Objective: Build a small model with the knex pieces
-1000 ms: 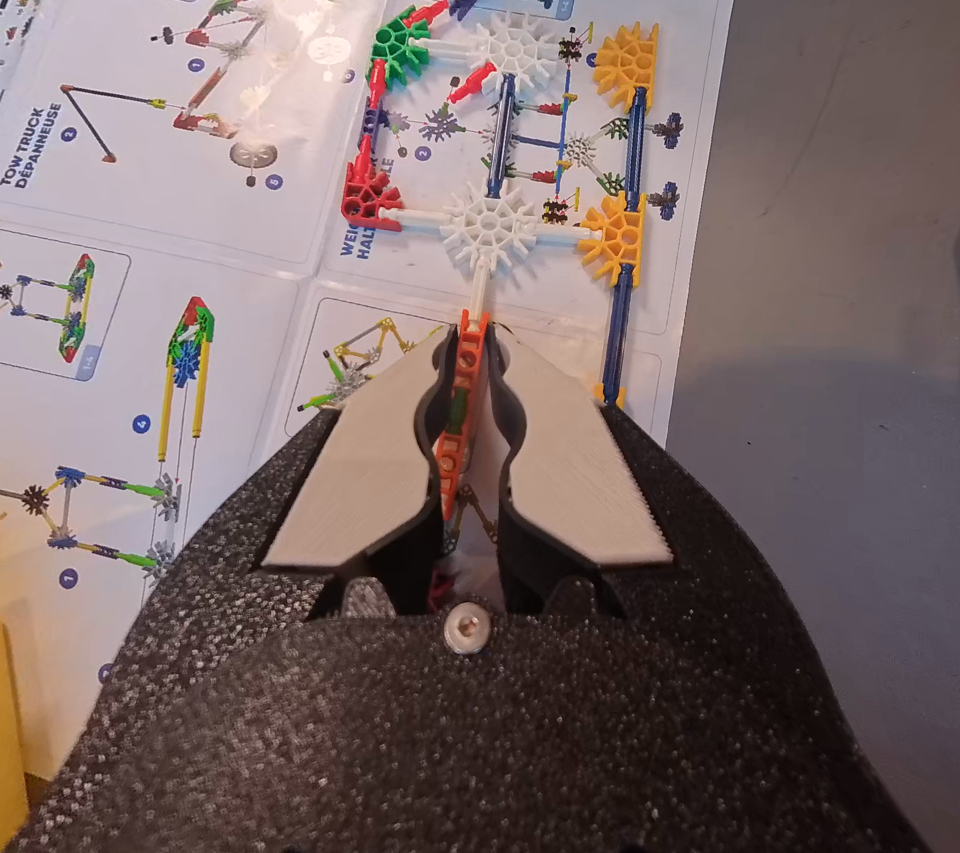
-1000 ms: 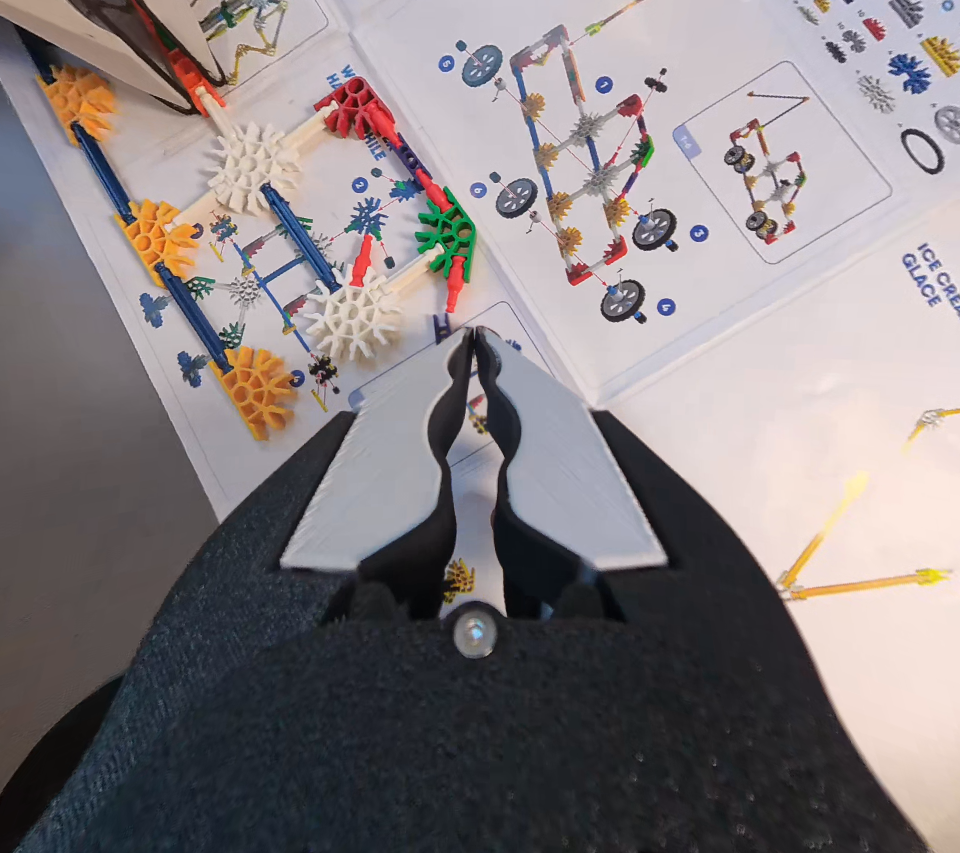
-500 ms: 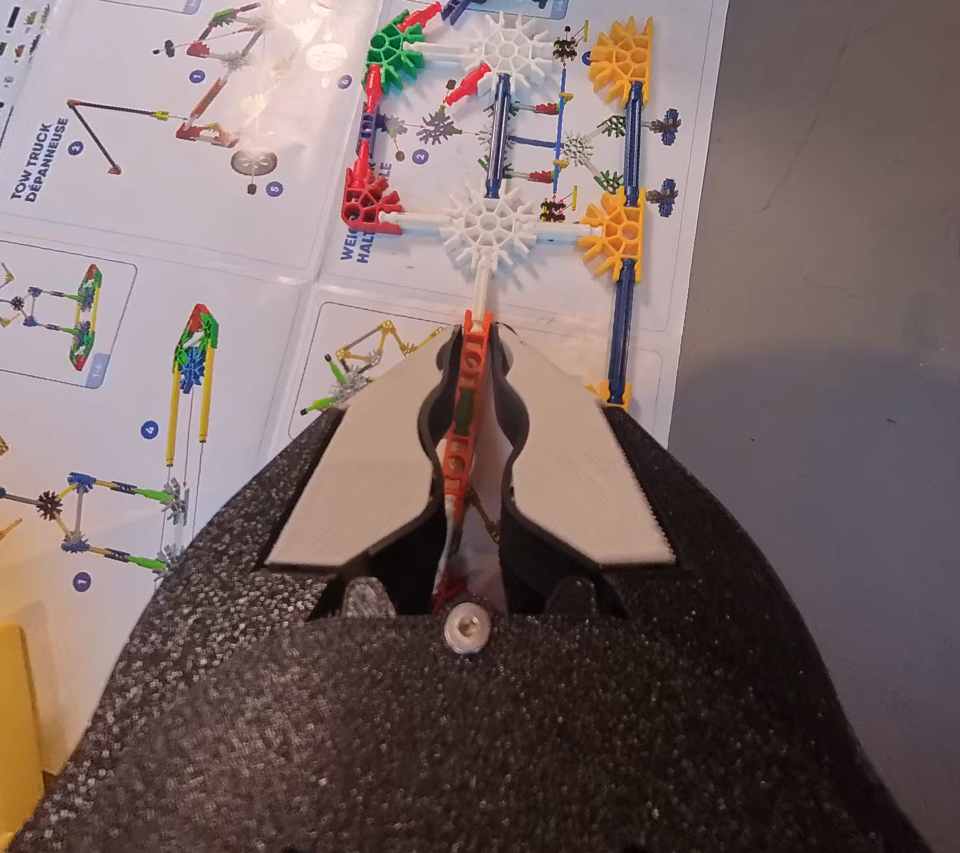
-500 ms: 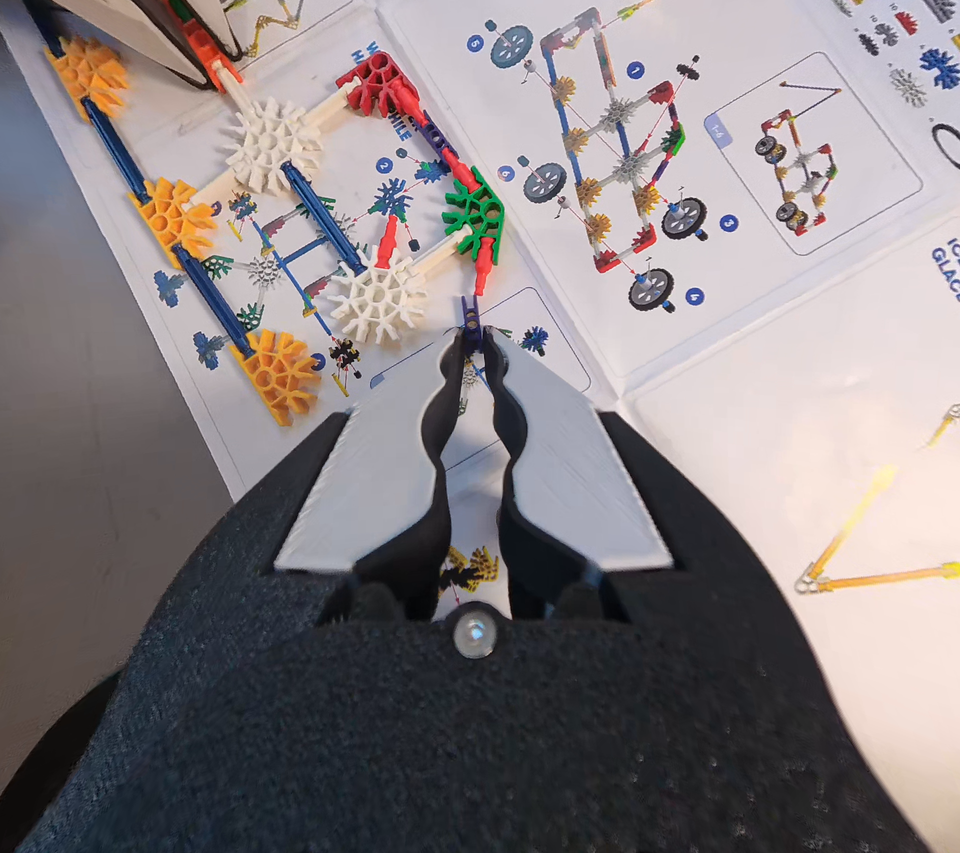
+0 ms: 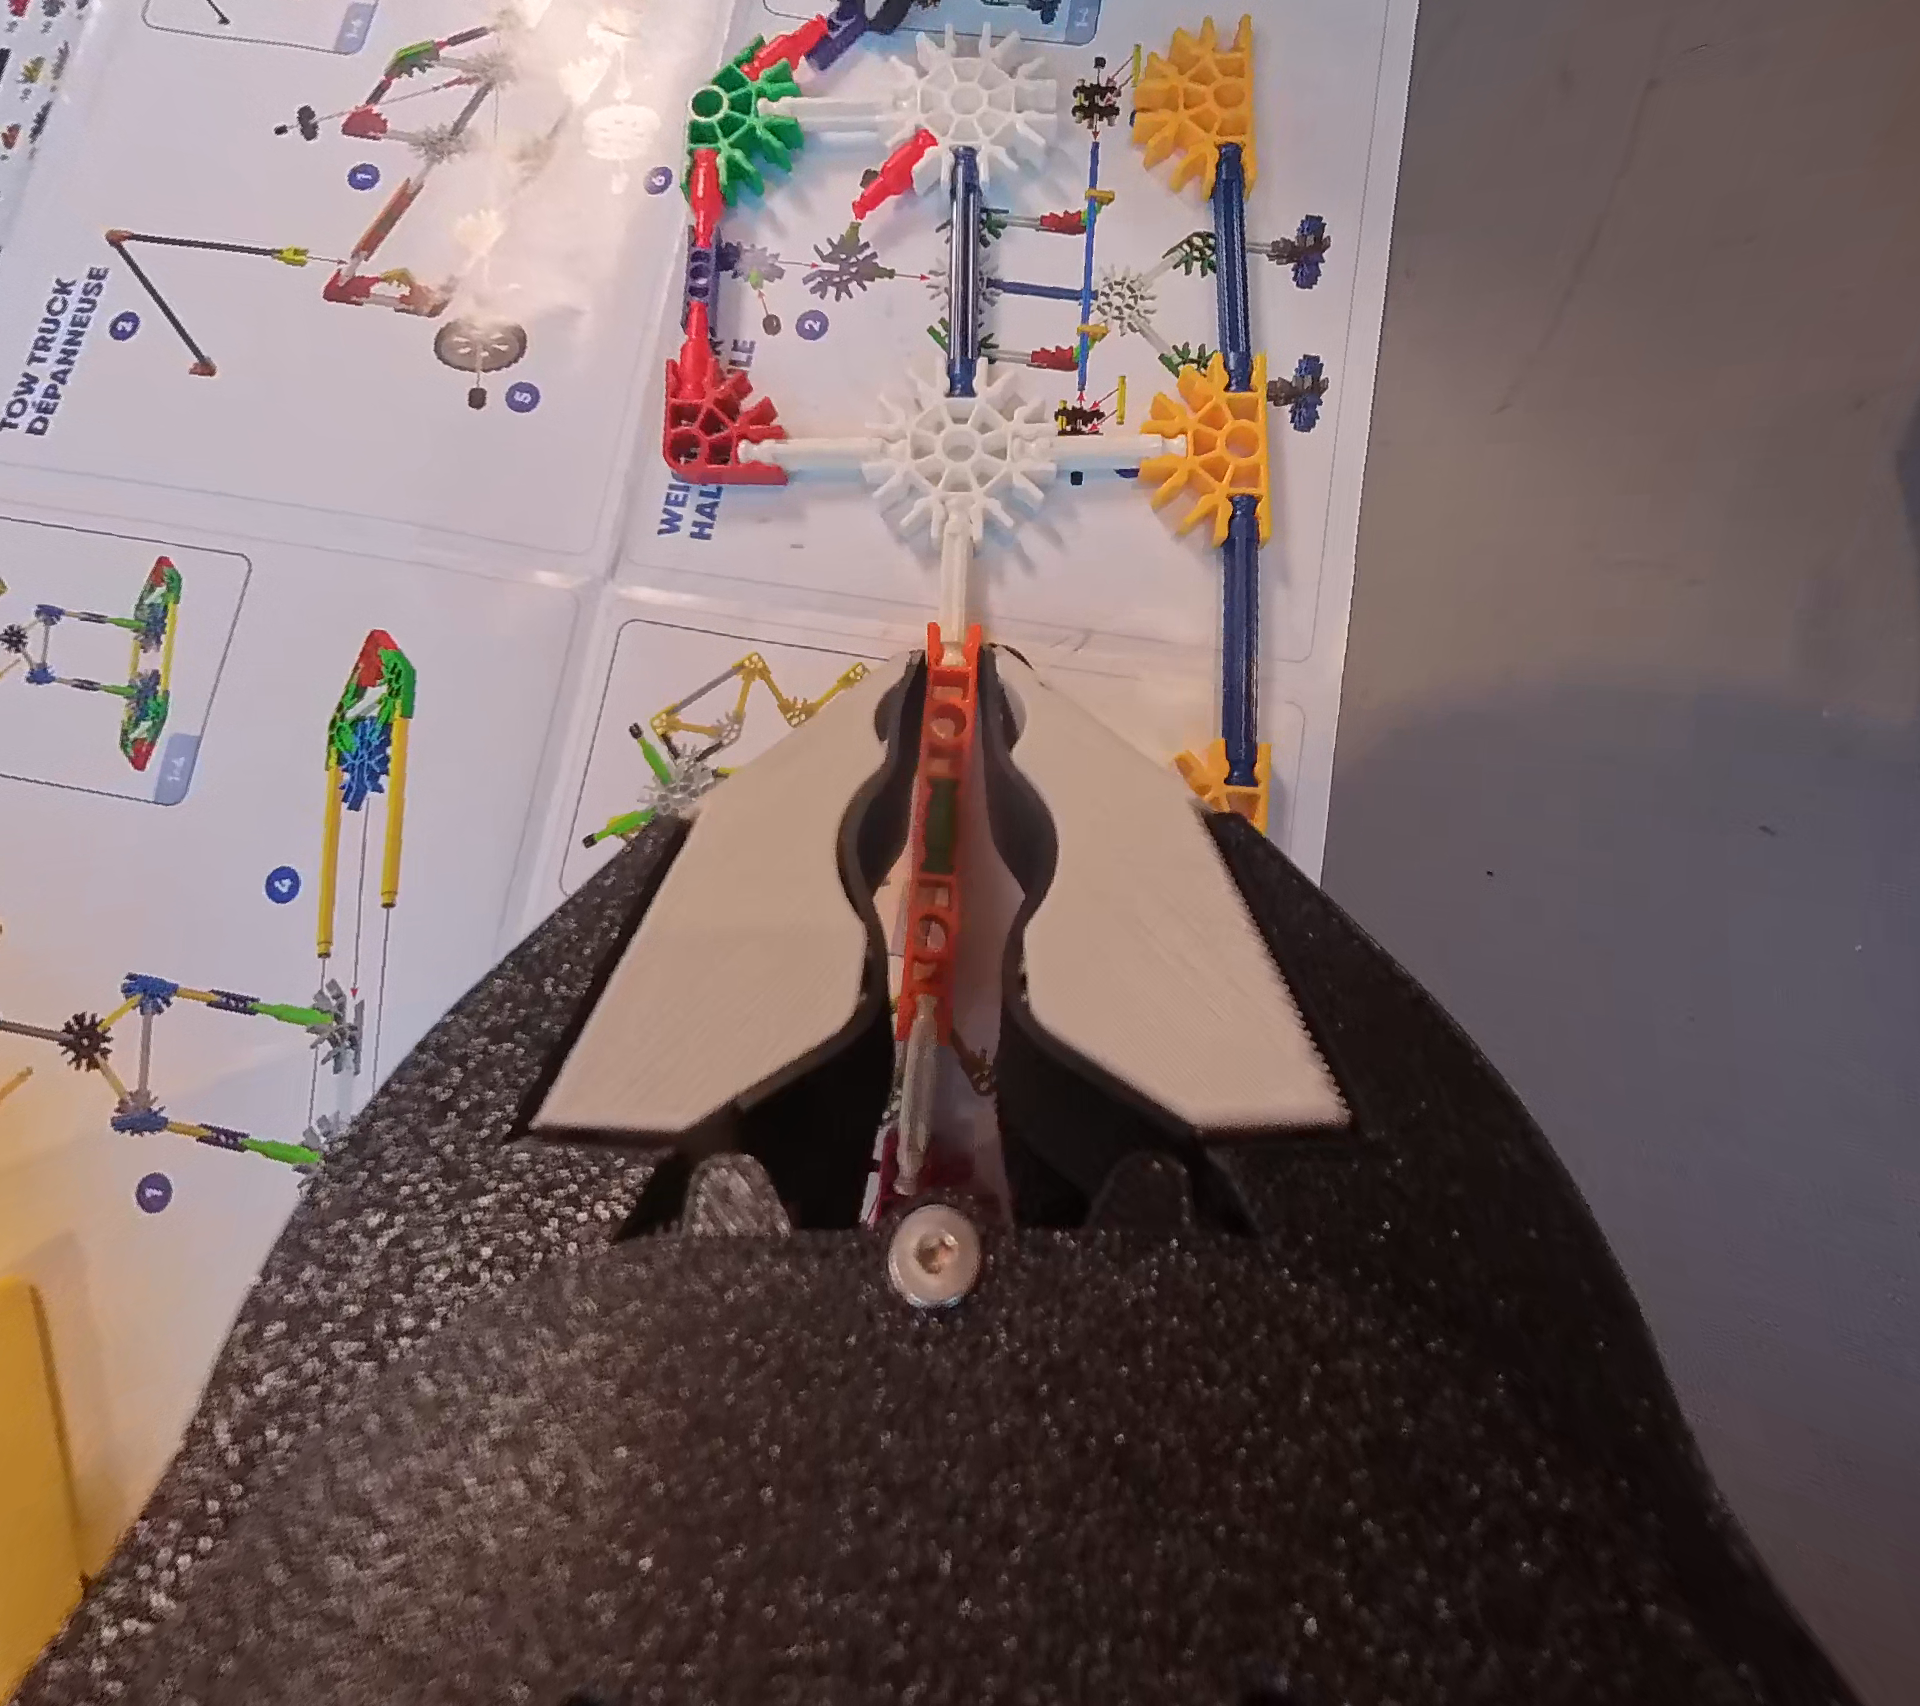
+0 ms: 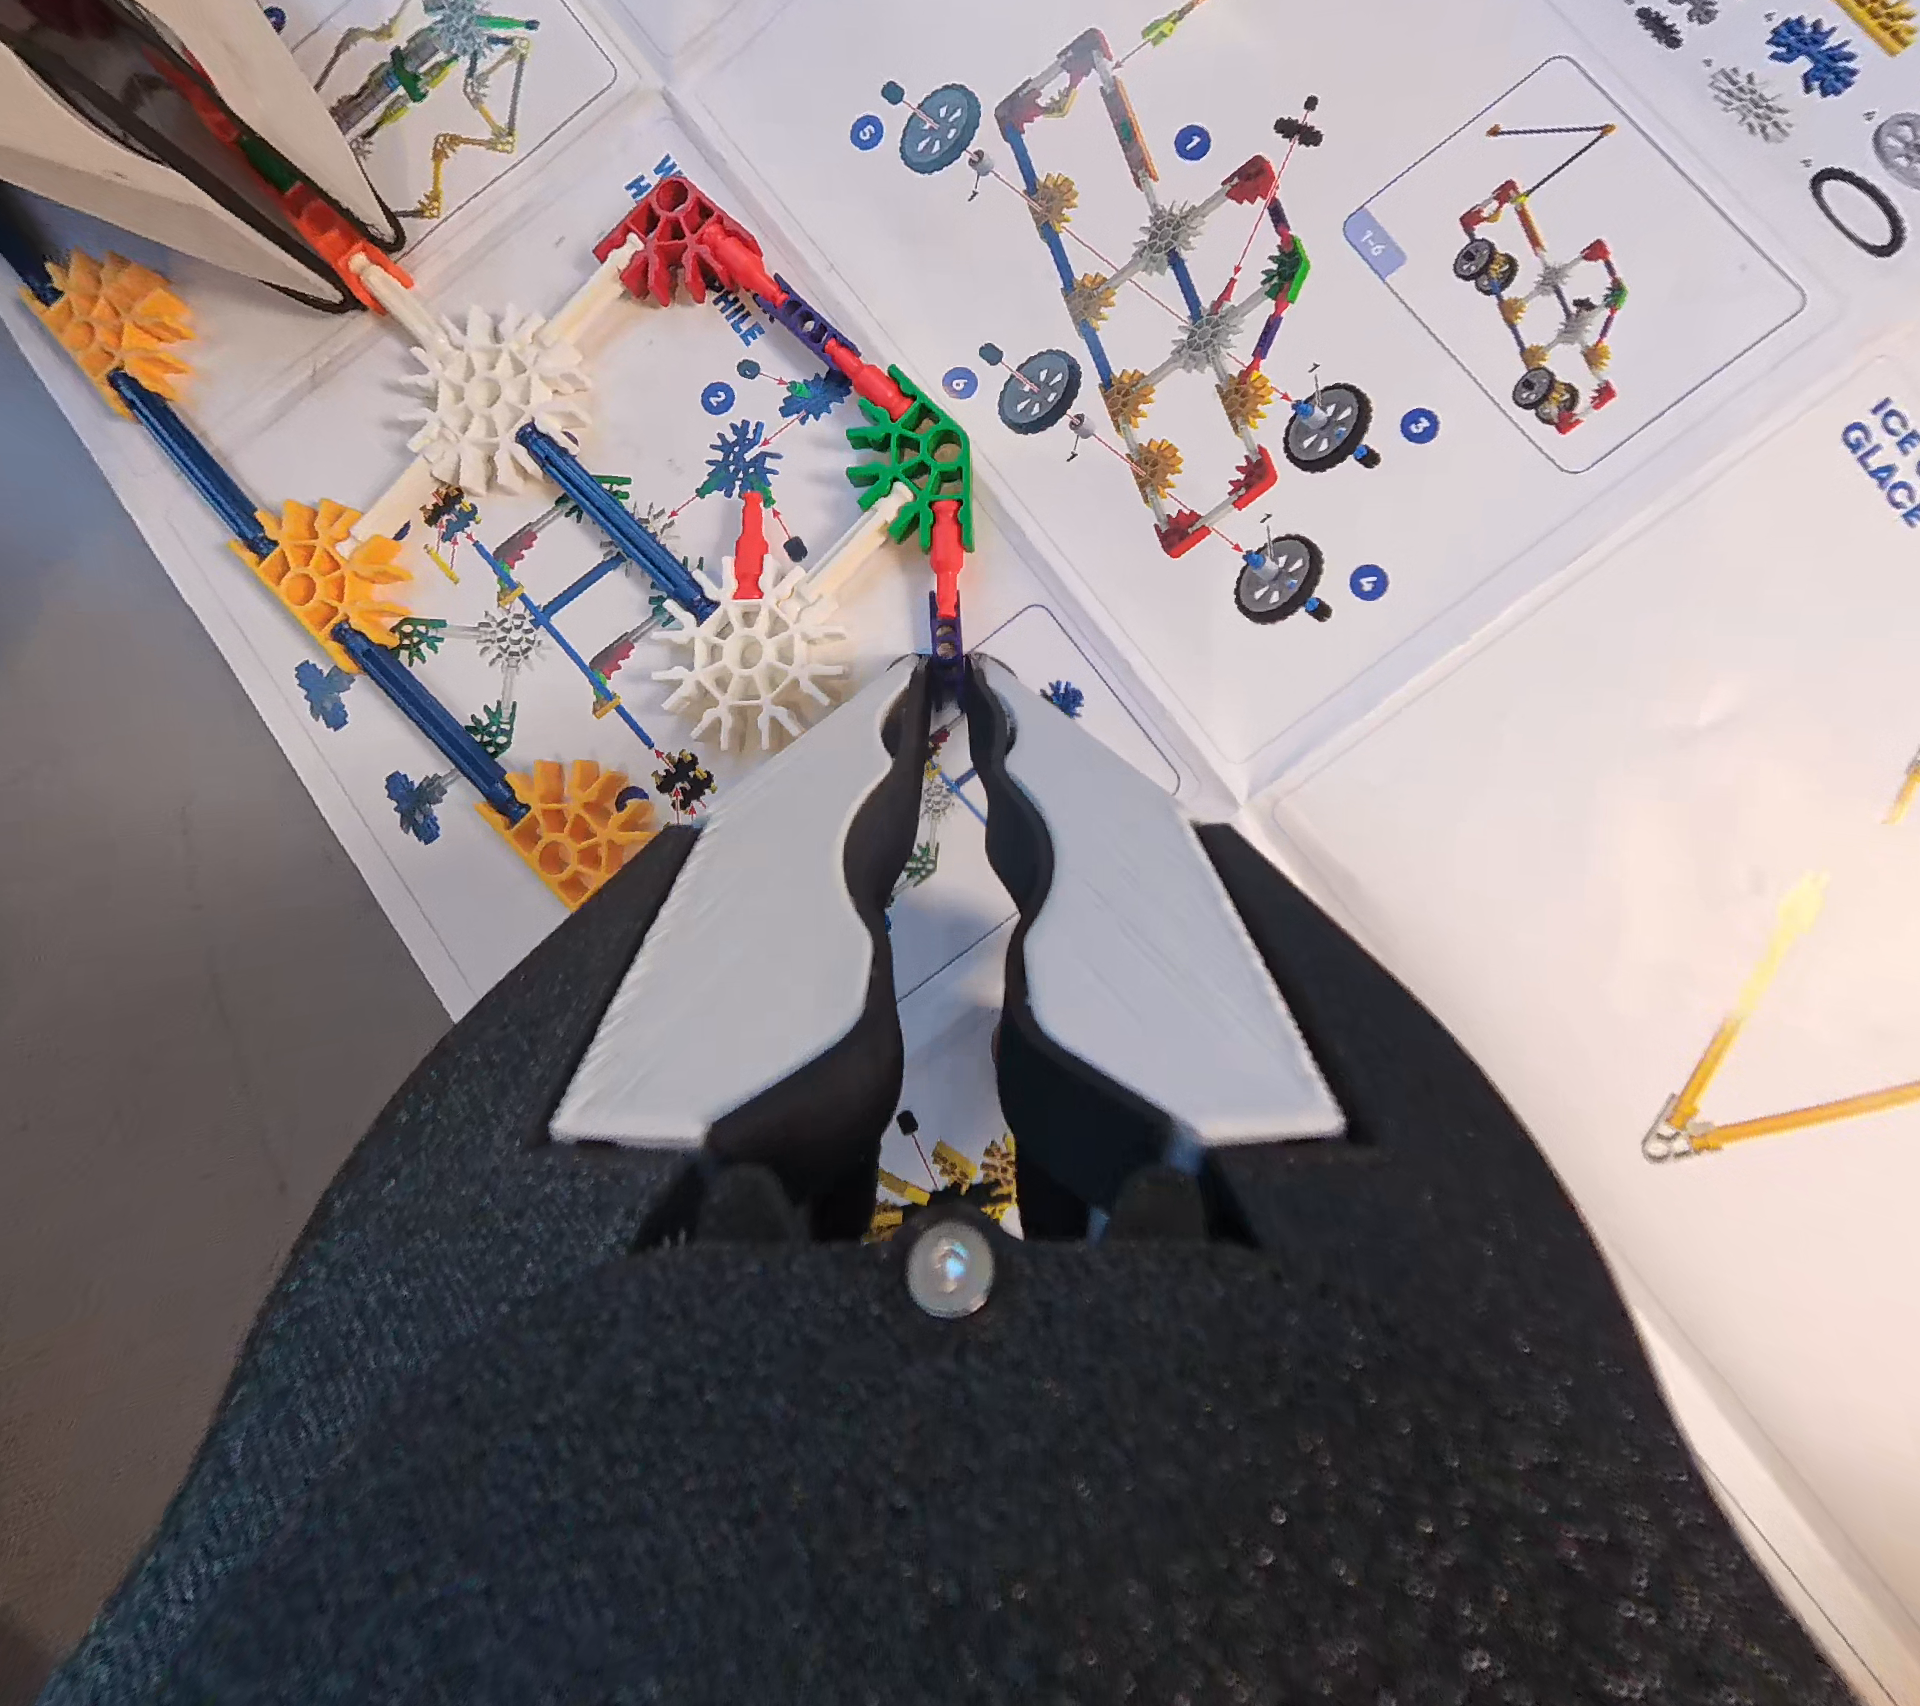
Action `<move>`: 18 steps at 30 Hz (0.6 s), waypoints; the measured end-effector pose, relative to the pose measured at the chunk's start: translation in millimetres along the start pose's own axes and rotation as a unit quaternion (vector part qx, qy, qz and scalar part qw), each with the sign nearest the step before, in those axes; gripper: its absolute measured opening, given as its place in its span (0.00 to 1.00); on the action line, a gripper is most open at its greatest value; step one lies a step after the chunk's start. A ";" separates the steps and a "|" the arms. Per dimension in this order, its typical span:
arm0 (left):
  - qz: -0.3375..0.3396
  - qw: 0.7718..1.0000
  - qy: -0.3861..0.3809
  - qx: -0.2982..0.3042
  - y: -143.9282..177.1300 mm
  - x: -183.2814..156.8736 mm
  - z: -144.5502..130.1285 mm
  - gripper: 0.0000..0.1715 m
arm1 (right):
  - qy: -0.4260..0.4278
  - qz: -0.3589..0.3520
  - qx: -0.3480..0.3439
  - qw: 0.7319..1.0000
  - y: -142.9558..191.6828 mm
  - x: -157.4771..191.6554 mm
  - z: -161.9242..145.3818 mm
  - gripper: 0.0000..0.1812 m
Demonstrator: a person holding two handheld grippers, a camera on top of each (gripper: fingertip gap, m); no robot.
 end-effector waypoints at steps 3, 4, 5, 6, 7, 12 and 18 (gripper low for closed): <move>-0.001 1.000 0.001 0.000 -0.2 0.2 -0.3 0.04 | 0.001 -0.001 0.000 1.000 -0.7 0.1 0.8 0.03; -0.002 1.000 0.002 0.000 -0.1 0.2 -0.4 0.04 | 0.001 -0.001 0.000 1.000 -0.8 0.0 0.9 0.03; -0.003 1.000 0.003 -0.001 -0.2 0.2 -0.5 0.04 | 0.001 -0.001 0.000 1.000 -0.9 -0.1 1.0 0.03; -0.003 1.000 0.004 -0.001 -0.1 0.3 -0.6 0.04 | 0.000 -0.001 0.000 1.000 -0.8 -0.2 1.0 0.03; -0.004 1.000 0.004 -0.001 0.0 0.3 -0.6 0.04 | 0.000 -0.001 0.000 1.000 -0.9 -0.1 1.0 0.03; -0.004 1.000 0.009 -0.001 0.1 0.5 -0.8 0.04 | 0.002 -0.004 0.003 1.000 -0.8 0.5 1.4 0.03; -0.005 1.000 0.010 -0.001 0.0 0.6 -0.8 0.04 | -0.001 -0.006 0.004 1.000 -0.4 1.0 1.0 0.03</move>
Point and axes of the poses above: each gripper's, where its closed fingertips meet, y back along the fingers, z out of its top, x = y × z across the jaws, the point moved 10 cm from there along y, back along the fingers, and after that the axes turned 4 degrees about -x, right-handed, at the moved point
